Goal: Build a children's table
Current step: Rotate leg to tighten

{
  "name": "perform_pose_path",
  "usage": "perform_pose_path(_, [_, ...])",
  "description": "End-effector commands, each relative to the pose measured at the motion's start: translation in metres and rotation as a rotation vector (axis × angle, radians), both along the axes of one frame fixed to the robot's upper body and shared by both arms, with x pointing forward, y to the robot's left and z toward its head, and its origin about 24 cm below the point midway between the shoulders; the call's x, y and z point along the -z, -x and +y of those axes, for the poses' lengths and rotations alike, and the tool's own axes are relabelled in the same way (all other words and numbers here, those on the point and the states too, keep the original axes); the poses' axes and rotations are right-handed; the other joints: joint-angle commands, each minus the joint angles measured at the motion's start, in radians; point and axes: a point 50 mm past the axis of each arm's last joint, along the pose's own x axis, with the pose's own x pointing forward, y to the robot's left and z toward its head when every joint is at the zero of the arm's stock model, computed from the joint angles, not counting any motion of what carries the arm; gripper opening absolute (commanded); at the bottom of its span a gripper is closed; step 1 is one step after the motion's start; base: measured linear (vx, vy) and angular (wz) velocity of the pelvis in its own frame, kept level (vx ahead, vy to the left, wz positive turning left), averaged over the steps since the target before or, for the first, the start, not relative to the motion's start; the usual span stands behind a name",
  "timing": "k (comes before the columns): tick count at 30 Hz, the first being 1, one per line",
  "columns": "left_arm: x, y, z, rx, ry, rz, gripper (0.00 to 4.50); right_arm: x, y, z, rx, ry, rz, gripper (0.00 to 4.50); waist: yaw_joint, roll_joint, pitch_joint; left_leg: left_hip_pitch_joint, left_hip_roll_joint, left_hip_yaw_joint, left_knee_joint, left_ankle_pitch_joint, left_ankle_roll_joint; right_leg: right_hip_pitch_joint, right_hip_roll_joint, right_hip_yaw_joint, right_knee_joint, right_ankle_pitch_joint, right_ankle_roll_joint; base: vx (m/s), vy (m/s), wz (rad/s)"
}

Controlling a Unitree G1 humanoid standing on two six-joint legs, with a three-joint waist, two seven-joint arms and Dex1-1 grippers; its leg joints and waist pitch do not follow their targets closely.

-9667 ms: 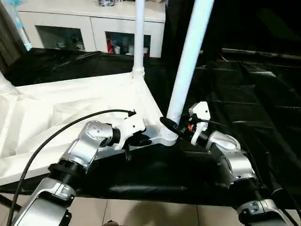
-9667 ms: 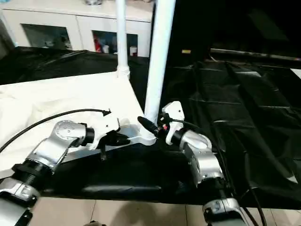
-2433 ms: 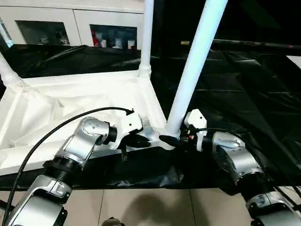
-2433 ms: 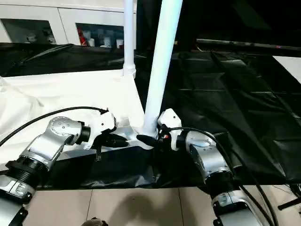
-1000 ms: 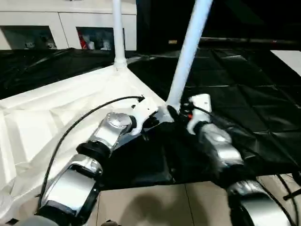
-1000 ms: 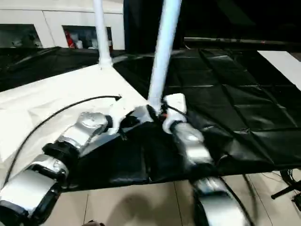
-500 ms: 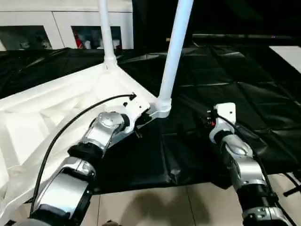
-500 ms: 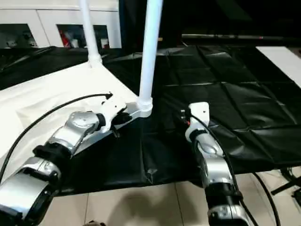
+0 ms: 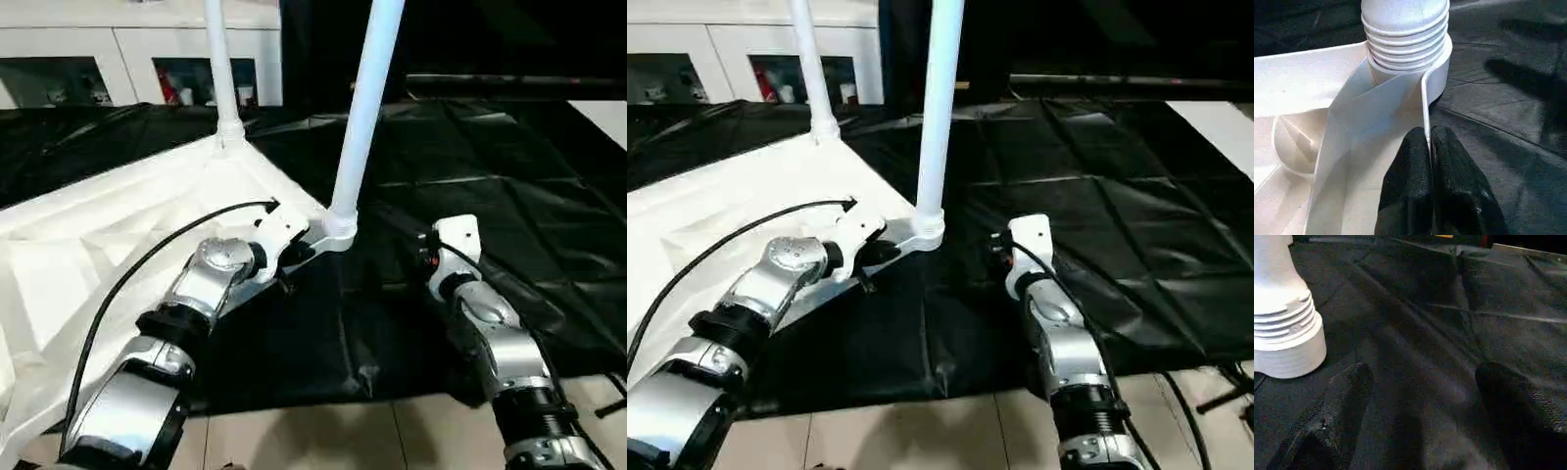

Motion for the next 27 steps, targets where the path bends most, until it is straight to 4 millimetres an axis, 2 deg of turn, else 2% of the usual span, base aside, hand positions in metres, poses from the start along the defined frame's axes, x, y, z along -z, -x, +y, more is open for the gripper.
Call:
perform_pose_path(1, [-0.0082, -0.0028, 0.0046, -0.014, 0.017, -0.041, 0.0, -0.0025, -0.0003, 0.0048, -0.028, 0.02, -0.001, 3.72, 0.008, 0.002, -0.084, -0.023, -0.014, -0.004, -0.028, -0.078, 0.253, 0.098, -0.059, 0.006, -0.065, -0.162, -0.183, 0.089, 0.004, 0.34])
perform_pose_path(2, [-0.0079, -0.0024, 0.0046, -0.014, 0.018, -0.038, 0.0, -0.0023, 0.0001, 0.0051, -0.03, 0.021, 0.0, 3.72, -0.001, 0.002, -0.084, -0.023, -0.018, -0.02, -0.013, 0.011, 0.316, 0.1, -0.047, -0.017, -0.055, -0.09, -0.19, 0.089, 0.009, 0.36])
perform_pose_path(3, [-0.0078, -0.0021, 0.0046, -0.012, 0.019, -0.037, 0.0, -0.0021, 0.0002, 0.0054, -0.033, 0.023, 0.001, 3.72, -0.004, 0.002, -0.084, -0.029, -0.021, -0.026, -0.007, 0.04, 0.337, 0.109, -0.044, -0.024, -0.05, -0.071, -0.19, 0.096, 0.013, 0.36])
perform_pose_path(4, [-0.0074, -0.0015, 0.0047, -0.011, 0.021, -0.035, 0.0, -0.0019, 0.0005, 0.0057, -0.035, 0.025, 0.002, 3.72, -0.004, 0.012, -0.087, -0.019, -0.025, -0.037, 0.003, 0.098, 0.374, 0.111, -0.037, -0.036, -0.044, -0.039, -0.187, 0.16, 0.014, 0.56])
perform_pose_path(5, [-0.0073, -0.001, 0.0048, -0.008, 0.021, -0.034, 0.0, -0.0017, 0.0005, 0.006, -0.037, 0.03, 0.003, 3.72, -0.01, 0.017, -0.089, -0.002, -0.022, -0.05, 0.005, 0.134, 0.401, 0.104, -0.028, -0.043, -0.034, -0.021, -0.188, 0.116, 0.006, 0.36])
perform_pose_path(6, [-0.0072, -0.0006, 0.0048, -0.005, 0.02, -0.034, 0.0, -0.0016, 0.0007, 0.0059, -0.038, 0.033, 0.003, 3.72, -0.032, 0.018, -0.089, 0.029, -0.017, -0.09, 0.007, 0.228, 0.489, 0.089, -0.002, -0.054, -0.004, -0.002, -0.174, 0.114, -0.015, 0.31])
perform_pose_path(7, [-0.0071, -0.0002, 0.0047, -0.004, 0.02, -0.031, 0.0, -0.0017, 0.0009, 0.0059, -0.039, 0.034, 0.004, 3.72, -0.053, 0.026, -0.095, 0.105, 0.007, -0.149, 0.012, 0.323, 0.593, 0.027, 0.015, -0.053, 0.037, -0.038, -0.135, 0.0, 0.0, 0.0])
perform_pose_path(8, [-0.007, 0.0, 0.0048, -0.004, 0.02, -0.029, 0.0, -0.0018, 0.001, 0.0059, -0.039, 0.033, 0.004, 3.72, -0.07, 0.028, -0.096, 0.152, 0.033, -0.193, 0.011, 0.348, 0.645, -0.028, 0.014, -0.04, 0.069, -0.089, -0.112, 0.09, -0.047, 0.3])
perform_pose_path(9, [-0.0069, 0.0002, 0.0049, -0.005, 0.02, -0.028, 0.0, -0.0022, 0.0009, 0.0058, -0.029, 0.013, 0.005, 3.72, -0.09, 0.028, -0.096, 0.221, 0.109, -0.224, 0.009, 0.377, 0.654, -0.106, -0.017, 0.019, 0.113, -0.171, -0.061, 0.052, -0.068, 0.18])
perform_pose_path(10, [-0.0065, 0.0004, 0.0051, -0.007, 0.017, -0.026, 0.0, -0.0026, 0.0011, 0.005, -0.016, -0.022, 0.006, 3.72, -0.088, -0.002, -0.077, 0.174, 0.11, -0.208, -0.015, 0.311, 0.603, -0.102, -0.049, 0.069, 0.124, -0.114, -0.015, 0.052, -0.068, 0.18])
perform_pose_path(11, [-0.0064, 0.0004, 0.0054, -0.008, 0.016, -0.026, 0.0, -0.0029, 0.0011, 0.0048, -0.015, -0.039, 0.006, 3.72, -0.079, -0.017, -0.071, 0.151, 0.073, -0.18, -0.012, 0.223, 0.536, -0.086, -0.059, 0.095, 0.087, -0.062, -0.01, -0.031, -0.108, -0.07])
perform_pose_path(12, [-0.0064, 0.0004, 0.0054, -0.008, 0.016, -0.026, 0.0, -0.0029, 0.0011, 0.0048, -0.015, -0.039, 0.006, 3.72, -0.033, -0.068, -0.059, 0.006, -0.085, -0.061, 0.071, 0.007, 0.364, 0.059, -0.081, 0.164, -0.011, 0.032, -0.017, -0.014, -0.144, 0.1])
perform_pose_path(13, [-0.0064, 0.0004, 0.0058, -0.008, 0.015, -0.025, 0.0, -0.0033, 0.0011, 0.0047, -0.019, -0.038, 0.004, 3.72, 0.004, -0.065, -0.059, -0.039, -0.118, -0.044, 0.121, -0.097, 0.305, 0.11, -0.114, 0.202, -0.05, -0.01, -0.017, -0.014, -0.144, 0.1])
perform_pose_path(14, [-0.0064, 0.0003, 0.0063, -0.009, 0.014, -0.025, 0.0, -0.0035, 0.0011, 0.0049, -0.026, -0.034, 0.003, 3.72, 0.019, -0.063, -0.067, -0.07, -0.083, -0.055, 0.155, -0.103, 0.191, 0.134, -0.136, 0.212, -0.044, -0.04, -0.057, 0.058, -0.097, 0.24])
perform_pose_path(15, [-0.0064, 0.0004, 0.0069, -0.009, 0.013, -0.025, 0.0, -0.0032, 0.0017, 0.0052, -0.035, -0.03, 0.006, 3.72, 0.031, -0.05, -0.062, -0.086, -0.077, -0.054, 0.141, -0.05, 0.131, 0.144, -0.113, 0.185, -0.036, 0.036, -0.094, 0.066, -0.051, 0.11])
perform_pose_path(16, [-0.0064, 0.0005, 0.0073, -0.009, 0.012, -0.024, 0.0, -0.0027, 0.002, 0.0056, -0.04, -0.028, 0.007, 3.72, 0.028, -0.018, -0.065, -0.08, -0.047, -0.057, 0.093, -0.003, 0.115, 0.139, -0.104, 0.148, -0.034, 0.075, -0.146, 0.066, -0.051, 0.11])
perform_pose_path(17, [-0.0063, 0.0005, 0.0076, -0.008, 0.01, -0.024, 0.0, -0.0023, 0.0024, 0.006, -0.045, -0.027, 0.008, 3.72, 0.026, 0.003, -0.071, -0.07, -0.029, -0.058, 0.057, 0.025, 0.116, 0.137, -0.088, 0.12, -0.03, 0.081, -0.158, 0.078, -0.033, 0.04])
perform_pose_path(18, [-0.0063, 0.0006, 0.0079, -0.009, 0.009, -0.025, 0.0, -0.0022, 0.0028, 0.0066, -0.049, -0.026, 0.008, 3.72, 0.0, 0.041, -0.083, 0.002, 0.026, -0.093, -0.009, 0.074, 0.187, 0.092, -0.016, 0.043, 0.022, 0.09, -0.103, 0.11, 0.014, -0.07])
perform_pose_path(19, [-0.0061, 0.0008, 0.0082, -0.009, 0.009, -0.025, 0.0, -0.0023, 0.0031, 0.0072, -0.053, -0.025, 0.008, 3.72, -0.058, 0.056, -0.097, 0.168, 0.1, -0.195, -0.007, 0.156, 0.427, -0.066, 0.017, 0.012, 0.127, -0.098, -0.079, 0.11, 0.014, -0.07])
perform_pose_path(20, [-0.0059, 0.0011, 0.0079, -0.01, 0.01, -0.024, 0.0, -0.0024, 0.0035, 0.0072, -0.056, -0.025, 0.009, 3.72, -0.074, 0.039, -0.1, 0.19, 0.123, -0.221, 0.0, 0.204, 0.52, -0.099, 0.004, 0.029, 0.147, -0.155, -0.057, 0.122, 0.004, -0.13])
perform_pose_path(21, [-0.0059, 0.0011, 0.0079, -0.01, 0.01, -0.024, 0.0, -0.0024, 0.0035, 0.0072, -0.056, -0.025, 0.009, 3.72, -0.069, 0.024, -0.089, 0.164, 0.12, -0.209, -0.003, 0.224, 0.574, -0.118, -0.011, 0.049, 0.171, -0.129, -0.002, 0.066, -0.033, -0.1])
perform_pose_path(22, [-0.0057, 0.0014, 0.008, -0.008, 0.001, -0.031, 0.0, -0.0031, 0.004, 0.0087, -0.074, -0.037, 0.008, 3.72, -0.073, 0.015, -0.091, 0.161, 0.113, -0.204, -0.007, 0.237, 0.584, -0.129, -0.018, 0.061, 0.172, -0.101, 0.027, 0.066, -0.033, -0.1])
perform_pose_path(23, [-0.0055, 0.0017, 0.008, -0.008, 0.004, -0.032, 0.0, -0.0035, 0.0042, 0.0094, -0.081, -0.042, 0.009, 3.72, -0.07, -0.006, -0.089, 0.139, 0.075, -0.171, 0.003, 0.249, 0.556, -0.133, -0.033, 0.089, 0.133, -0.011, 0.041, 0.0, 0.0, 0.0])
perform_pose_path(24, [-0.0054, 0.0019, 0.008, -0.009, 0.008, -0.032, 0.0, -0.0038, 0.0043, 0.0098, -0.085, -0.045, 0.009, 3.72, -0.055, -0.05, -0.085, 0.064, -0.026, -0.09, 0.056, 0.165, 0.424, -0.075, -0.066, 0.133, 0.028, 0.181, 0.008, 0.013, -0.085, 0.08])
perform_pose_path(25, [-0.0052, 0.0024, 0.0081, -0.003, 0.004, -0.034, 0.0, -0.0041, 0.0042, 0.01, -0.091, -0.052, 0.01, 3.72, -0.036, -0.061, -0.073, -0.014, -0.086, -0.05, 0.084, 0.1, 0.362, -0.011, -0.098, 0.166, 0.012, 0.241, -0.023, 0.013, -0.085, 0.08])
perform_pose_path(26, [-0.0052, 0.0032, 0.0081, 0.008, 0.006, -0.034, 0.0, -0.0047, 0.0039, 0.01, -0.096, -0.064, 0.011, 3.72, 0.005, -0.059, -0.085, -0.048, -0.071, -0.06, 0.099, 0.017, 0.222, 0.043, -0.147, 0.193, 0.008, 0.336, -0.062, 0.019, -0.1, 0.12])
perform_pose_path(27, [-0.006, 0.0052, 0.008, 0.037, 0.019, -0.036, 0.0, -0.0059, 0.0038, 0.0098, -0.109, -0.084, 0.011, 3.72, 0.002, -0.061, -0.083, -0.046, -0.064, -0.059, 0.057, 0.096, 0.11, 0.042, -0.089, 0.145, 0.047, 0.531, -0.071, 0.014, -0.084, 0.06])
